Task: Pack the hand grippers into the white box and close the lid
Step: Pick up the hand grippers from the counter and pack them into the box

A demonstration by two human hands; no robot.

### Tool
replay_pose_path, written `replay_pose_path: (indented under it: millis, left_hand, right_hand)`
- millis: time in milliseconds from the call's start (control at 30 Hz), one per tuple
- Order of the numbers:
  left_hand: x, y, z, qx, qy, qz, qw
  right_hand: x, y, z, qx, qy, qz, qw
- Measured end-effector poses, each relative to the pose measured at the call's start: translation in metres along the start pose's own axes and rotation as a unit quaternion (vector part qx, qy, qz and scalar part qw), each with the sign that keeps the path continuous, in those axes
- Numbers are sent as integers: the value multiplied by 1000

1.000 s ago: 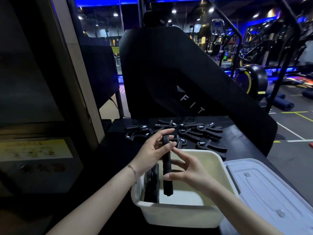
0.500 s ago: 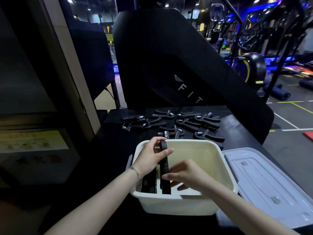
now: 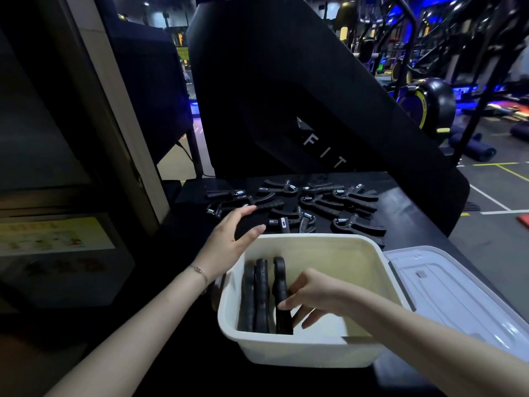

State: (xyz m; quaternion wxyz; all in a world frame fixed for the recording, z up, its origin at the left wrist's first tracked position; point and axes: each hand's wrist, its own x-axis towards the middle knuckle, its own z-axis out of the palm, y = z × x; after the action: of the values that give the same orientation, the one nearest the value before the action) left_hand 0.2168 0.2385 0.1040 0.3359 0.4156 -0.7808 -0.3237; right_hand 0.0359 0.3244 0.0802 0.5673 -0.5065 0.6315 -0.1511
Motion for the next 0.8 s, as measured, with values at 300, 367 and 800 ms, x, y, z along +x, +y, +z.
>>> replay_pose_path:
  millis: [300, 367, 800]
  left_hand:
    - [31, -43, -18, 262, -43, 94, 959]
    - [42, -45, -18, 276, -53, 94, 955]
    - [128, -57, 21, 452, -207, 140, 856]
  right_hand:
    - [19, -6, 10, -9, -26, 5, 1000]
    - [21, -3, 11, -9, -26, -2, 1000]
    - [29, -4, 1, 0, -94, 12, 996]
